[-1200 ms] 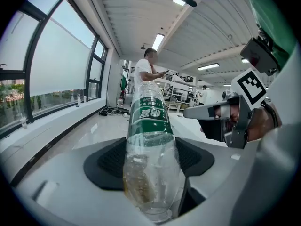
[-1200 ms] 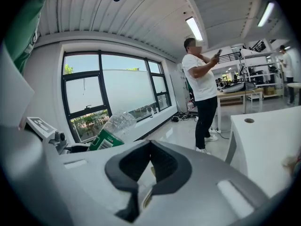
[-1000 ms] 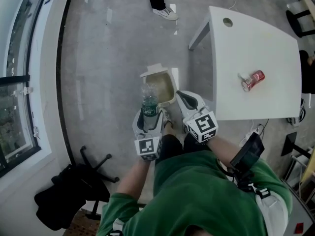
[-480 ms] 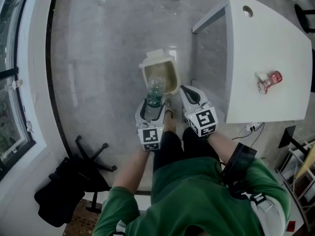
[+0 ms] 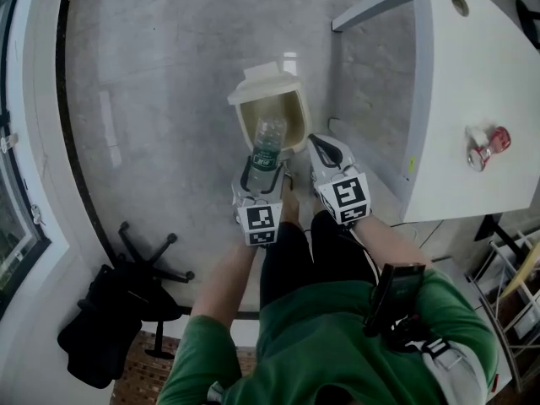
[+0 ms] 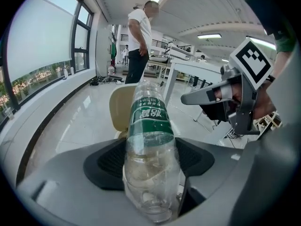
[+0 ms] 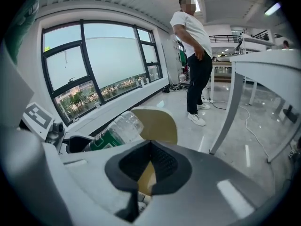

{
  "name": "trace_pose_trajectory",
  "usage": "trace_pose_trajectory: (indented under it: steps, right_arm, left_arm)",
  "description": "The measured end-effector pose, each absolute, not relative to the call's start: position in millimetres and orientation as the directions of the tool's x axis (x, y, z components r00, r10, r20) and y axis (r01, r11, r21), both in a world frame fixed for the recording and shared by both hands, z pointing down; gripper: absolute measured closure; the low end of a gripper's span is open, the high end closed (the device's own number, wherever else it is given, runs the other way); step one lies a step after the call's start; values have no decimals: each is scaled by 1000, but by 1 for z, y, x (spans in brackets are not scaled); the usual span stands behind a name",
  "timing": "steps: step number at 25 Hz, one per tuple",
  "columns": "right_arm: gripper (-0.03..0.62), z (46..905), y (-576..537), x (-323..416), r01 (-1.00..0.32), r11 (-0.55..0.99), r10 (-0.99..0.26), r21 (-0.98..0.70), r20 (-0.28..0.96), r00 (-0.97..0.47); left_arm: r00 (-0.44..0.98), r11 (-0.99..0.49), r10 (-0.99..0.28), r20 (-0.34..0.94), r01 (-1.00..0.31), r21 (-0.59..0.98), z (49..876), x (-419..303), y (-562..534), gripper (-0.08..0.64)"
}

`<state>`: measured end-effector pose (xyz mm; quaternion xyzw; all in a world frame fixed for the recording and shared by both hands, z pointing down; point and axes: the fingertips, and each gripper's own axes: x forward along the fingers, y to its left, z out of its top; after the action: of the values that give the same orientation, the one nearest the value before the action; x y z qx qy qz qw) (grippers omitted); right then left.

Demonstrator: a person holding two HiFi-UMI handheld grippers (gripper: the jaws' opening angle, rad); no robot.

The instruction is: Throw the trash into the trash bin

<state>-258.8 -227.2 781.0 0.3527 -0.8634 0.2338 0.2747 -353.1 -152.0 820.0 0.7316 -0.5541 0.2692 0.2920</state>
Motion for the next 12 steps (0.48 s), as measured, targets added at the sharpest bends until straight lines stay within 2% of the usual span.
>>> trace_pose_trajectory:
  steps: [12]
  right_arm:
    - [589,878,-226,-260,-758,622,-433,-198,719,-543]
  left_arm:
    - [248,-304,-557,793,-949,83,916,-347,-175,225]
